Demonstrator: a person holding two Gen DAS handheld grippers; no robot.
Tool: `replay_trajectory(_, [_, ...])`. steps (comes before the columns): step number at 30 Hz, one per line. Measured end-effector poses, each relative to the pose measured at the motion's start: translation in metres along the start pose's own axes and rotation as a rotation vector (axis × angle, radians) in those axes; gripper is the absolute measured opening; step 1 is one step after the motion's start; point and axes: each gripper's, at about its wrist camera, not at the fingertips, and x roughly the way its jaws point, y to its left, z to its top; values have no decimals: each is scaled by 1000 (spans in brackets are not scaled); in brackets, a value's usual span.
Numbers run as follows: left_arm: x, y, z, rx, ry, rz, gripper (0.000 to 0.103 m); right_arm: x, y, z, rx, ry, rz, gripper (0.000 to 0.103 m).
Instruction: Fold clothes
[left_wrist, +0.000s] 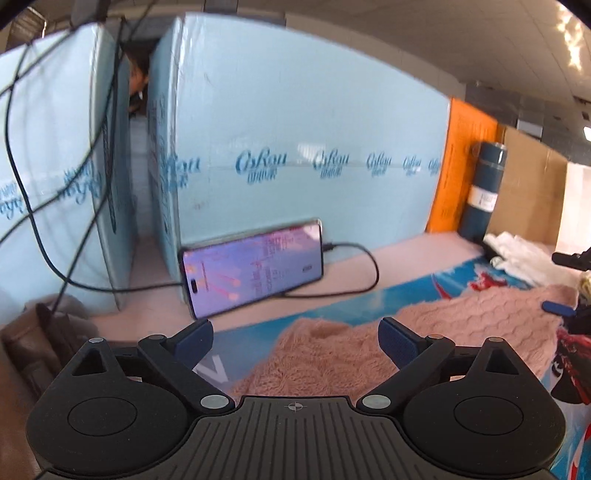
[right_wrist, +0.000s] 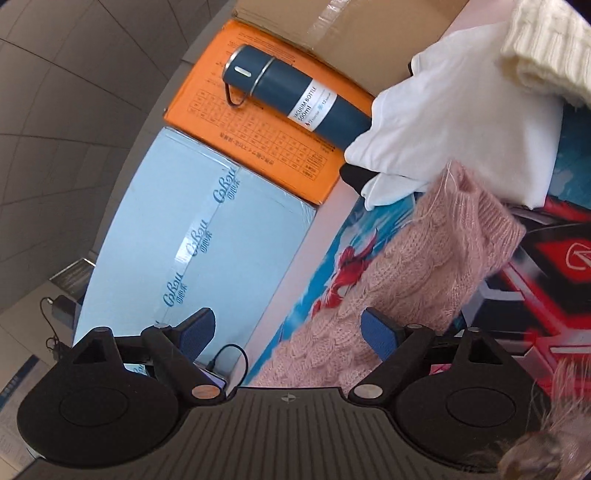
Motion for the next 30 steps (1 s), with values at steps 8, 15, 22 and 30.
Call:
replay_trajectory(8, [5, -15, -25, 37, 36, 12, 30, -1, 1, -1, -20, 17, 29, 86])
replay_trajectory(15, [-76, -66, -47, 268, -216, 23, 21, 0, 7, -7, -47, 69, 130, 84])
replay_trajectory(22, [-118, -99, -92, 463, -278, 16, 20, 3, 14, -14, -64, 145, 245, 74])
replay_trajectory(30, [-126, -111, -123, 594, -226, 12, 19, 23, 29, -35, -114, 235, 83, 35])
